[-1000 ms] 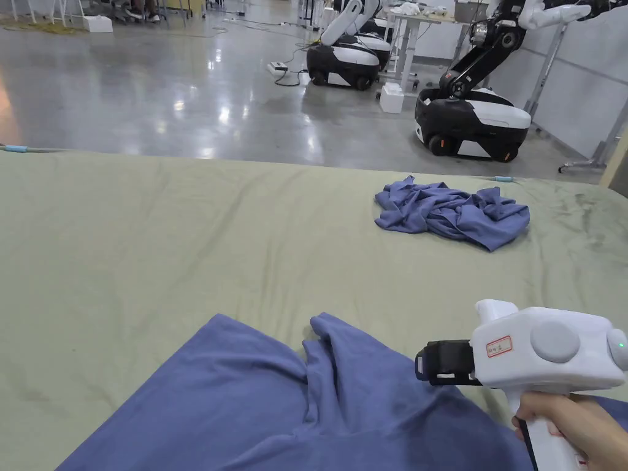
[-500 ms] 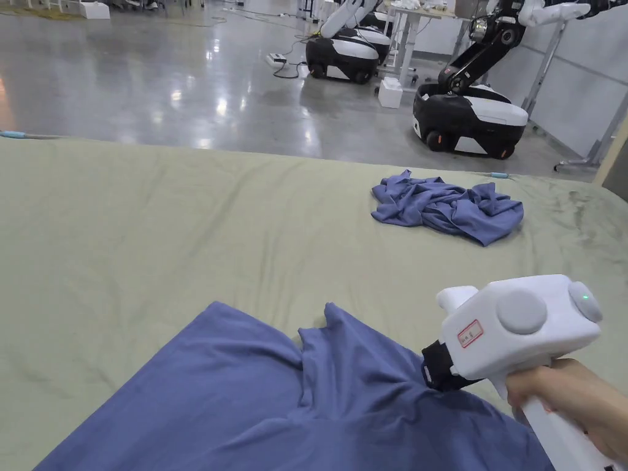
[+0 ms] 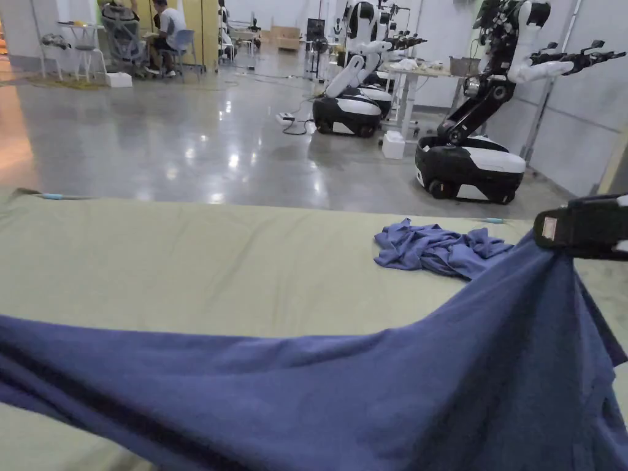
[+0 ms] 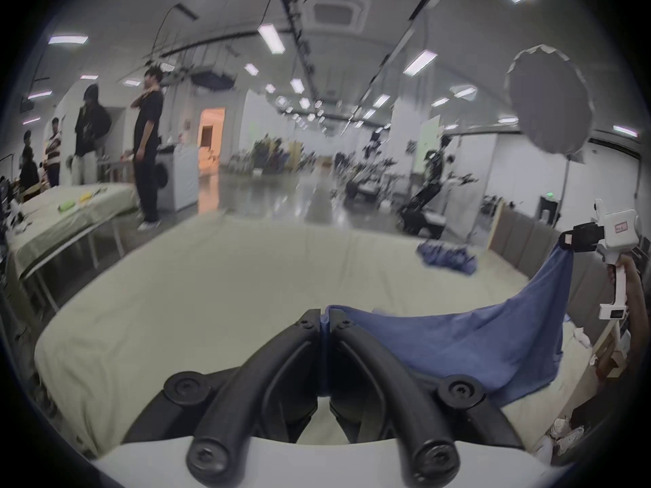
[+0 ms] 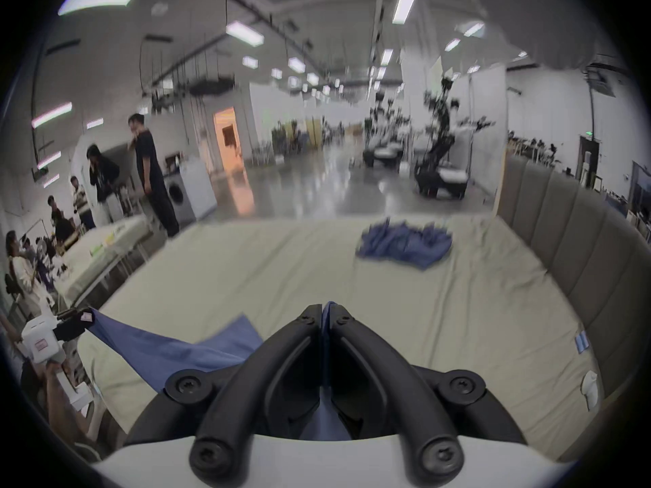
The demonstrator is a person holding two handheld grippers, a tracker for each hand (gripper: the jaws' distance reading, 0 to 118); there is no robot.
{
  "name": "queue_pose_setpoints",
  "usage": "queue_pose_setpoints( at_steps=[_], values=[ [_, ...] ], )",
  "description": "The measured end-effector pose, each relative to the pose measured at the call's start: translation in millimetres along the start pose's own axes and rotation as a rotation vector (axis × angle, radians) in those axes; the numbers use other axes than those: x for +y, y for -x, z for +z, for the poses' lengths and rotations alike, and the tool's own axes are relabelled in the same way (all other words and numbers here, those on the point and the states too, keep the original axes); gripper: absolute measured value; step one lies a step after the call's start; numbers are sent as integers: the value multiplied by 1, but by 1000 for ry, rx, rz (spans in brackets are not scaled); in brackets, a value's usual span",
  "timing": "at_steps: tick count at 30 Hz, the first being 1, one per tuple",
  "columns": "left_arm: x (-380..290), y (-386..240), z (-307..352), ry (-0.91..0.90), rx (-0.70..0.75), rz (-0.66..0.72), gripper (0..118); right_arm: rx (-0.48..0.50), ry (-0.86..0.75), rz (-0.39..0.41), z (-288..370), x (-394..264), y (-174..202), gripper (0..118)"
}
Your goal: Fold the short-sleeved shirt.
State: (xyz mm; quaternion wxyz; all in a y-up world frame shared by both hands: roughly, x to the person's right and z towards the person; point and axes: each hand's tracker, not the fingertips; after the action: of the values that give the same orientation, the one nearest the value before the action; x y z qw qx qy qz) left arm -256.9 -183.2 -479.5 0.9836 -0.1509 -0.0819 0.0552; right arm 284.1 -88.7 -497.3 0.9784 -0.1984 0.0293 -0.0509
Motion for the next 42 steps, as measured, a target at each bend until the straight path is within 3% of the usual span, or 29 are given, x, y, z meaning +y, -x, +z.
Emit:
queue_pose_setpoints(
  at_steps=[4,9,18,27,42],
  values=[
    [66,-20,18,-154,-55,-13,3,-33,-178,-8,61,47,-3,5],
    [143,-33,45,-312,-3,-90,3,-104,-336,-16,117,96,-15,5],
    [257,-51,77,-437,125,-160,3,-100,-435,-70,152,163,-20,5],
    [303,-58,55,-433,255,-214,3,-95,-416,-67,120,198,-9,5],
    [324,-66,-71,-356,331,-263,3,-144,-350,-81,5,232,-14,5]
  ],
)
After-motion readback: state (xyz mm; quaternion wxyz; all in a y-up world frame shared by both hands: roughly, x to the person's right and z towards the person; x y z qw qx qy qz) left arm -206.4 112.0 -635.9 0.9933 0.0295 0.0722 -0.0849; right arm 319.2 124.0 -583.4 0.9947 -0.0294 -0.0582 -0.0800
